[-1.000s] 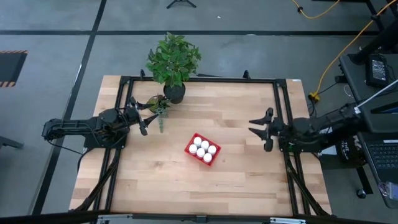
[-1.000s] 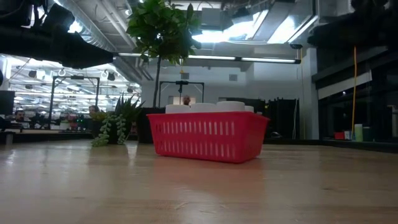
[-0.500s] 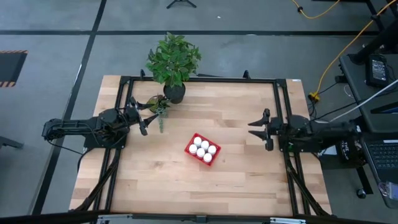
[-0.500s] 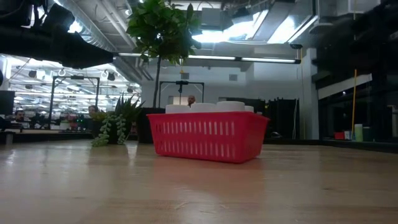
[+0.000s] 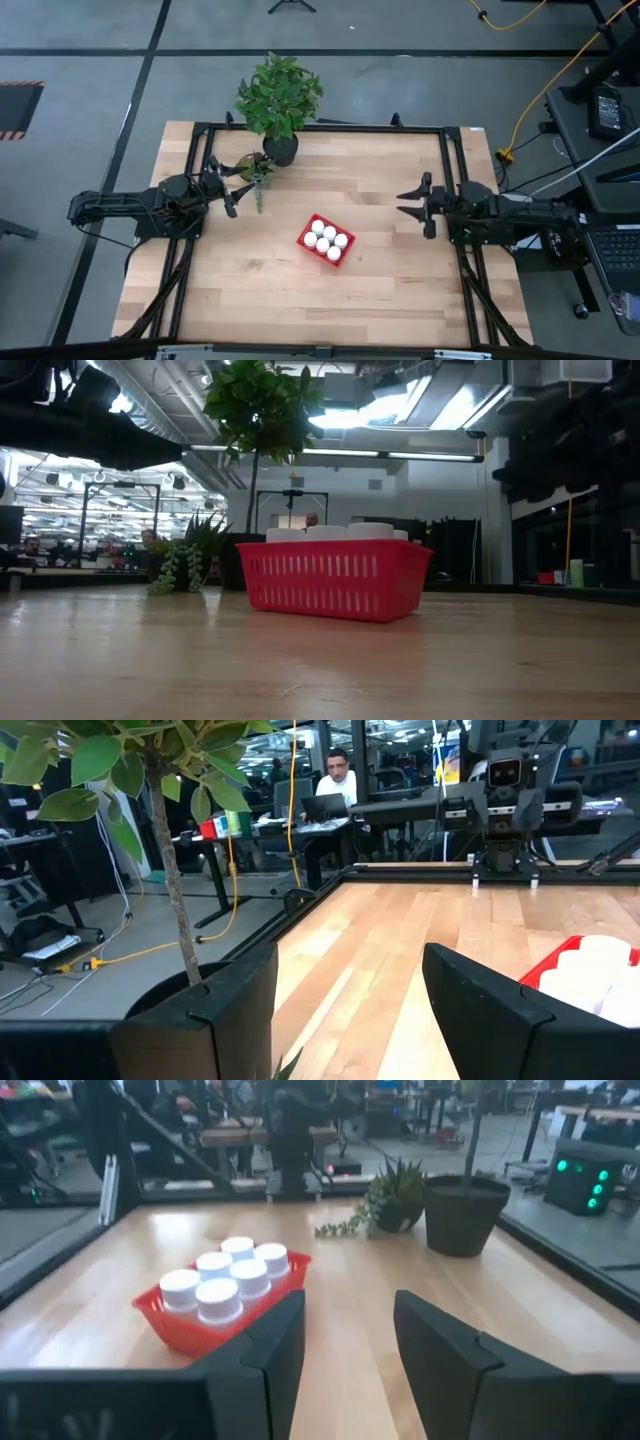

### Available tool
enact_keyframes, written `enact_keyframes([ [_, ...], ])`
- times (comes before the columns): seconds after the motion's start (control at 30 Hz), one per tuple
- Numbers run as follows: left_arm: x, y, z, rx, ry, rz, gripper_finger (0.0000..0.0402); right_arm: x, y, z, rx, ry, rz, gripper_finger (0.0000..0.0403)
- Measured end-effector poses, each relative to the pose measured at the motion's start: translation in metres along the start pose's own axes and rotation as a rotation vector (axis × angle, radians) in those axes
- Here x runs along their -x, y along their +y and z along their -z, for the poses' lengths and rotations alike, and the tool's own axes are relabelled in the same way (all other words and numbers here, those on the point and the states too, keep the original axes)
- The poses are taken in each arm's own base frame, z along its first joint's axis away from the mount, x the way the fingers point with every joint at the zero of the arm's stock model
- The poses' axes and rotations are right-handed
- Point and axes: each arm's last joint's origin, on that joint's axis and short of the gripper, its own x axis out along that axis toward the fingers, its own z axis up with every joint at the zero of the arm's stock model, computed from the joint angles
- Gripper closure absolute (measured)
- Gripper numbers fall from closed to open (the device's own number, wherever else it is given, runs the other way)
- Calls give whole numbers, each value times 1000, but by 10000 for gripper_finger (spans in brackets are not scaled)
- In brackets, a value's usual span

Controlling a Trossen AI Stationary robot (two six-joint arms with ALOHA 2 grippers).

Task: Pick and place pill bottles into a basket
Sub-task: Return to Home Position

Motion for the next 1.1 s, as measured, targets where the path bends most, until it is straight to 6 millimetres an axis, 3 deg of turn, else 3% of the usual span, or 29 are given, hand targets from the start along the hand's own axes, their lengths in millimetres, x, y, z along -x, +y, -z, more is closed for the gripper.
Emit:
enact_keyframes([
  [0.2, 0, 0, 0, 0, 0, 0, 157, -4, 0, 6, 67, 70, 1, 246],
  [0.33, 0, 0, 0, 0, 0, 0, 158, -6, 0, 1, 133, 27, 1, 246],
  [0.47, 0, 0, 0, 0, 0, 0, 155, -7, 0, -6, 121, -47, 5, 246],
  [1.1, 0, 0, 0, 0, 1, 0, 157, -7, 0, -6, 102, -50, 4, 246],
])
